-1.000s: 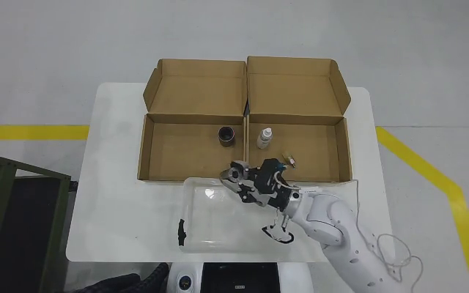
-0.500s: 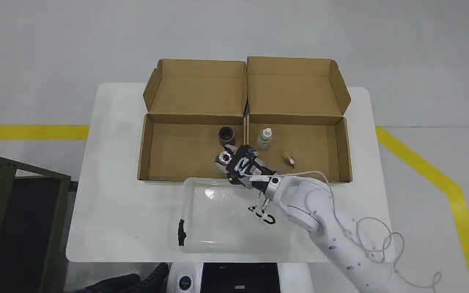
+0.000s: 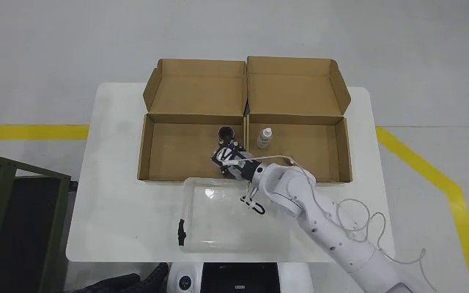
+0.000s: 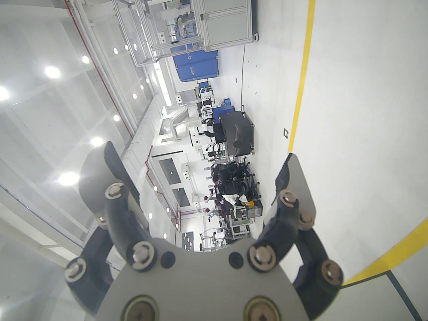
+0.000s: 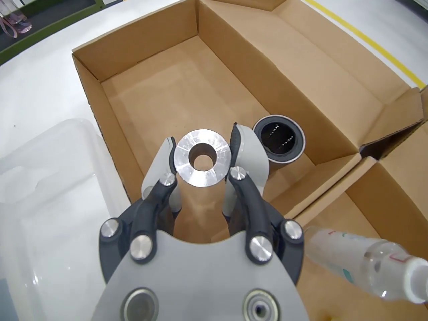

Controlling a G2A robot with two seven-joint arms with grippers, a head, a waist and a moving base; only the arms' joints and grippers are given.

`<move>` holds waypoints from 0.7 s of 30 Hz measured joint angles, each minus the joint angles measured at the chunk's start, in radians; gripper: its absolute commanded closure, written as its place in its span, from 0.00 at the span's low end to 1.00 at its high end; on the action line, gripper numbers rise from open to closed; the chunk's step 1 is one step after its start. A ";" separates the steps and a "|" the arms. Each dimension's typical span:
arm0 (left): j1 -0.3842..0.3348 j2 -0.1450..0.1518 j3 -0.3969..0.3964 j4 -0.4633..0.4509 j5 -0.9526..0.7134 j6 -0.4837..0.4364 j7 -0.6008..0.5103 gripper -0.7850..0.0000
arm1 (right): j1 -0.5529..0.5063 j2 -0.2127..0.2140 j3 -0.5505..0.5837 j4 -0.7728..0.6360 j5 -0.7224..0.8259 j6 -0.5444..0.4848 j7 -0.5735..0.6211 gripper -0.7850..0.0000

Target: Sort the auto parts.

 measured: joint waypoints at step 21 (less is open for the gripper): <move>0.000 0.000 0.000 0.000 0.000 0.000 0.000 0.00 | 0.080 -0.050 -0.059 0.134 -0.023 0.001 0.083 0.86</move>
